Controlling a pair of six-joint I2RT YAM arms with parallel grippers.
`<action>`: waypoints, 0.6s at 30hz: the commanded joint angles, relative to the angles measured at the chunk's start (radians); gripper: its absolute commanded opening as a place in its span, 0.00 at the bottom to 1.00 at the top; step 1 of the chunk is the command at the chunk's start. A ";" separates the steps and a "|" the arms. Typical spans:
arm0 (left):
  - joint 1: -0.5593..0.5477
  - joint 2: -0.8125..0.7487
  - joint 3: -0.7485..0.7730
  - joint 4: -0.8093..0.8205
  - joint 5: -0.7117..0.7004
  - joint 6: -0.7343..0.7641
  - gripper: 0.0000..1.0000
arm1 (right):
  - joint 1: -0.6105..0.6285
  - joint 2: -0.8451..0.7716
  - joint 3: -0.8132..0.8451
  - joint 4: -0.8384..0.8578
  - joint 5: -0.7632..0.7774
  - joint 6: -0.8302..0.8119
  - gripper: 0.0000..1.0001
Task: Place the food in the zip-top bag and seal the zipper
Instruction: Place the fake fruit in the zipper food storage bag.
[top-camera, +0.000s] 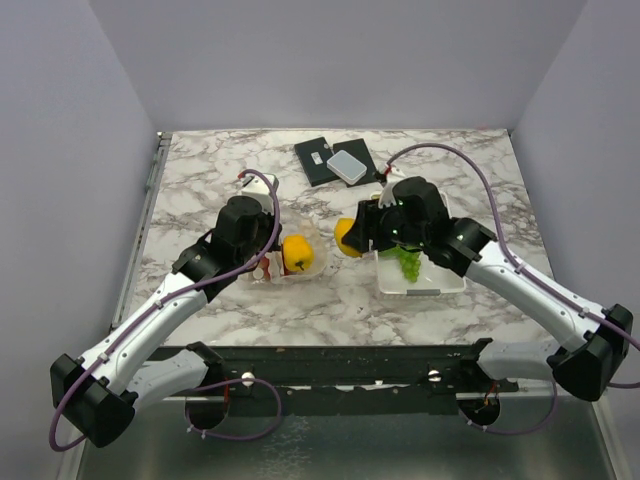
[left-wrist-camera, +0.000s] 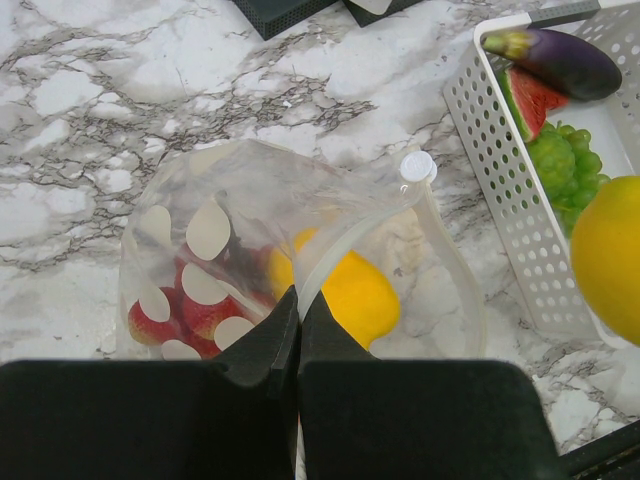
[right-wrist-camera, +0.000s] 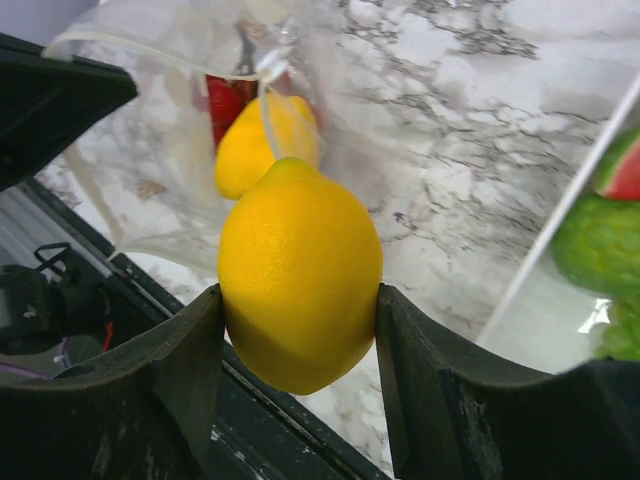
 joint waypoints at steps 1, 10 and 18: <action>-0.006 -0.001 -0.002 0.005 -0.008 0.011 0.00 | 0.059 0.069 0.072 0.055 -0.052 -0.010 0.25; -0.005 -0.002 -0.002 0.006 -0.007 0.011 0.00 | 0.133 0.220 0.183 0.091 -0.049 -0.012 0.26; -0.006 -0.003 -0.002 0.004 -0.002 0.011 0.00 | 0.150 0.353 0.268 0.110 -0.021 -0.006 0.26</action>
